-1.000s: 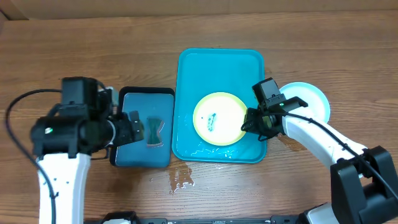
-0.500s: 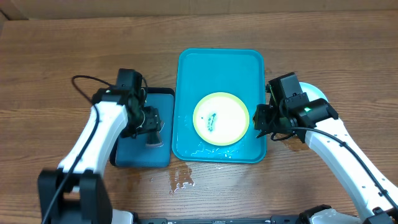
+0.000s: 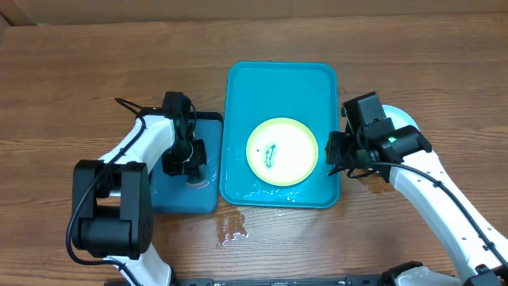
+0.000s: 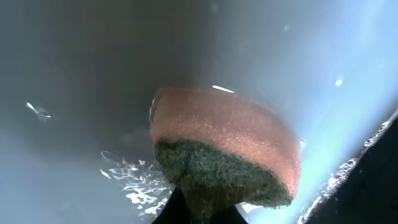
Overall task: Clean dirty plates on tray and stack at the side
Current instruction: 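Grasp the sponge in the basin with the left gripper and lift it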
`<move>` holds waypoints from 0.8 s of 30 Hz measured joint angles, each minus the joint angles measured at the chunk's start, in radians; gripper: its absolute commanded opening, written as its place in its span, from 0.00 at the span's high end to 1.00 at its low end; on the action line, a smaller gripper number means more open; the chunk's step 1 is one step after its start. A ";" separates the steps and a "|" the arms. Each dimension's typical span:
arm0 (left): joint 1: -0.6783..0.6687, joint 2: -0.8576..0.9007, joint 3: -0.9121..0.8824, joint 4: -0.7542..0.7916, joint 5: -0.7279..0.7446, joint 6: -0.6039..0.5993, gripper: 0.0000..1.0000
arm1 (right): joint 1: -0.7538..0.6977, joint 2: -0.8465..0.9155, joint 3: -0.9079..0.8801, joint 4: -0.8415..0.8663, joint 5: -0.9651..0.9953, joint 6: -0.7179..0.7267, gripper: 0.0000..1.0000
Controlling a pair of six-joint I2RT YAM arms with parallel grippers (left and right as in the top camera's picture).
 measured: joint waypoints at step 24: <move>0.000 0.005 0.015 0.010 -0.121 -0.027 0.96 | -0.065 0.325 -0.002 0.147 -0.084 -0.015 0.59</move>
